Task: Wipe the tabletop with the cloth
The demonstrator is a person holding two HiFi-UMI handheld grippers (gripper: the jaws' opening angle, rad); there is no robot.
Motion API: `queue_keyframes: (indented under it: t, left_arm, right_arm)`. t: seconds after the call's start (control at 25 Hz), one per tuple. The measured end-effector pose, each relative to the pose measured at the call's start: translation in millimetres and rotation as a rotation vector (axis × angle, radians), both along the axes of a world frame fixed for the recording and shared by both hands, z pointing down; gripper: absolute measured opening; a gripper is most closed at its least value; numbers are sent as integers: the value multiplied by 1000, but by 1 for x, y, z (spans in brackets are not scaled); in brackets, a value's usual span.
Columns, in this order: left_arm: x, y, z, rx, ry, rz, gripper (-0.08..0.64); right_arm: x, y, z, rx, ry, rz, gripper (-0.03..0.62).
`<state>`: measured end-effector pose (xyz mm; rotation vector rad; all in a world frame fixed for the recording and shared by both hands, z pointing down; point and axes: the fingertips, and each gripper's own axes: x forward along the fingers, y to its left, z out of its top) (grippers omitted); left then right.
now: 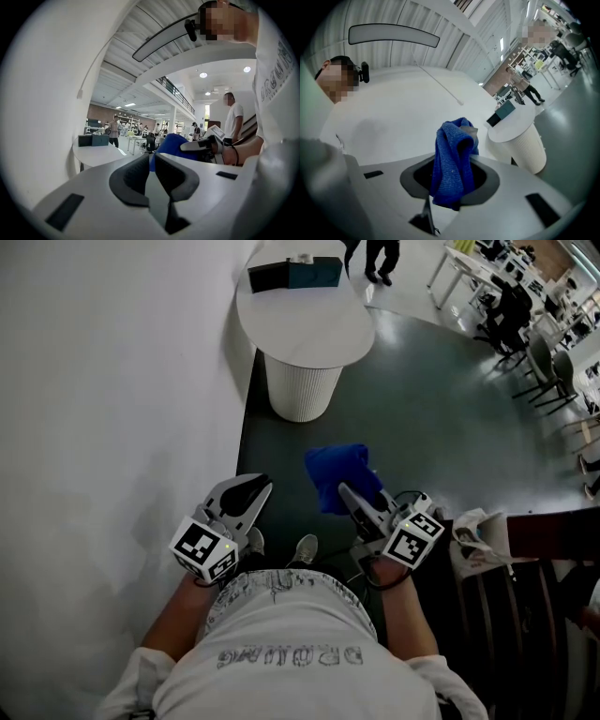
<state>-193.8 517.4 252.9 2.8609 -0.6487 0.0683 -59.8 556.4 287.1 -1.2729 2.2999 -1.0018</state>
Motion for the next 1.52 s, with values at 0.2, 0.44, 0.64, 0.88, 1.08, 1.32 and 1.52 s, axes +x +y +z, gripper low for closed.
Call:
queue_keyframes:
  t: [0.2, 0.44, 0.64, 0.88, 1.08, 1.32, 1.52]
  left_arm:
    - [16, 7, 0, 8, -4, -26, 54]
    - [21, 7, -6, 21, -13, -37, 54]
    - [17, 3, -7, 34, -15, -44, 54]
    - [18, -11, -5, 37, -9, -61, 55]
    - [21, -26, 4, 25, -2, -68, 54]
    - [36, -64, 11, 10, 3, -67, 54]
    - [40, -105, 19, -2, 4, -61, 54]
  right_arm:
    - [22, 9, 1, 4, 2, -15, 110]
    - [31, 9, -2, 14, -5, -20, 110]
    - [33, 9, -5, 26, 0, -12, 110]
    - [47, 5, -1, 27, 6, 11, 110]
    - [55, -9, 5, 19, 13, 20, 110]
    - [73, -42, 11, -1, 21, 34, 110]
    - [78, -80, 18, -13, 23, 47, 110]
